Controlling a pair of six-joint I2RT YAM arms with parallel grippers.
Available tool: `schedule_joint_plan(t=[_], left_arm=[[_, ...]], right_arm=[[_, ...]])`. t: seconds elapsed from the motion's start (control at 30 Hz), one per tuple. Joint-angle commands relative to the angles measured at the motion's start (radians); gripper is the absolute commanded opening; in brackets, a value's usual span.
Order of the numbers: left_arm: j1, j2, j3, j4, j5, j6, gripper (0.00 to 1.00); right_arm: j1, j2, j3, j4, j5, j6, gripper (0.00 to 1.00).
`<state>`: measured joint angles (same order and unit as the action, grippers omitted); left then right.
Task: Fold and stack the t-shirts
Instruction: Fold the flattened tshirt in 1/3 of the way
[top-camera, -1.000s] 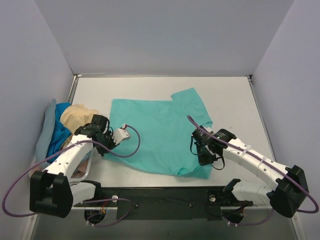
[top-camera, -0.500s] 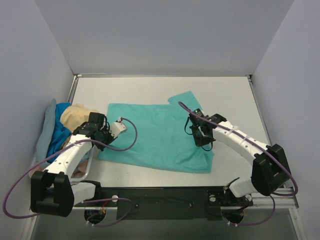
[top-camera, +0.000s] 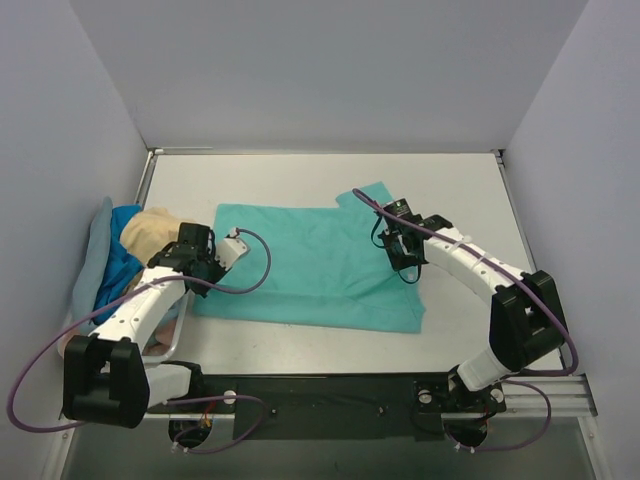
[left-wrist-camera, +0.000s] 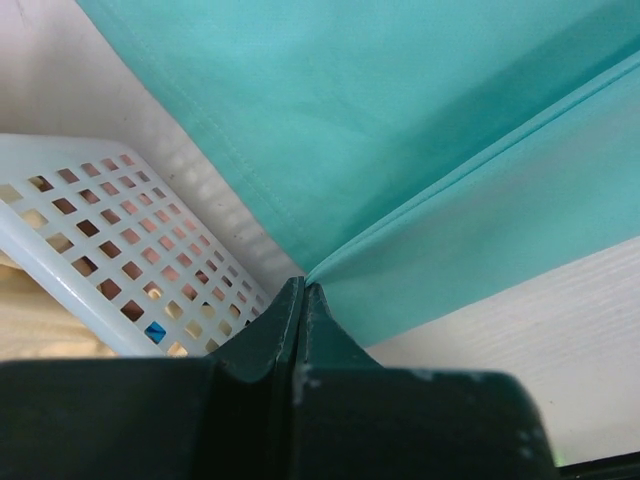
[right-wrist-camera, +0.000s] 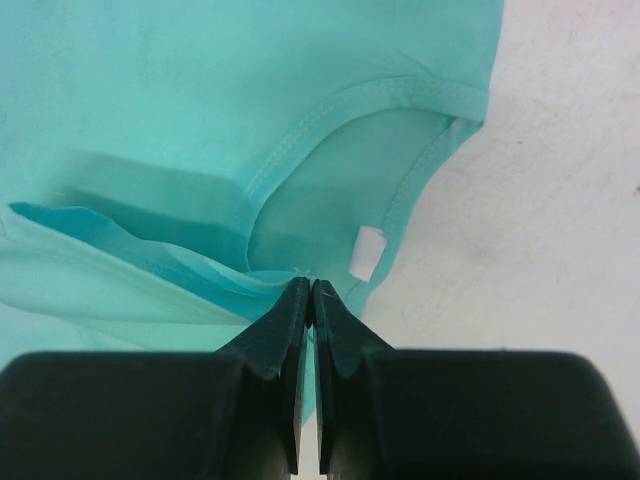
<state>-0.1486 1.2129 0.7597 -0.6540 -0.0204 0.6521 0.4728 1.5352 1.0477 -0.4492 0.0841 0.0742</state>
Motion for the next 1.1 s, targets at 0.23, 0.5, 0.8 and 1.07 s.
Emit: schedule_joint_plan(t=[0.23, 0.5, 0.8, 1.07], left_arm=[[0.017, 0.059, -0.010, 0.082, -0.050, -0.037, 0.00], [0.015, 0.079, -0.036, 0.152, -0.170, -0.042, 0.00], [0.015, 0.099, -0.048, 0.174, -0.141, -0.057, 0.00], [0.015, 0.109, 0.027, 0.151, -0.124, -0.049, 0.70]], right_arm=[[-0.014, 0.065, 0.097, 0.041, 0.000, -0.065, 0.00], [-0.023, 0.103, 0.123, 0.035, 0.031, -0.067, 0.00], [-0.037, 0.147, 0.175, 0.037, 0.003, -0.059, 0.00], [-0.051, 0.143, 0.247, -0.068, 0.134, 0.071, 0.61]])
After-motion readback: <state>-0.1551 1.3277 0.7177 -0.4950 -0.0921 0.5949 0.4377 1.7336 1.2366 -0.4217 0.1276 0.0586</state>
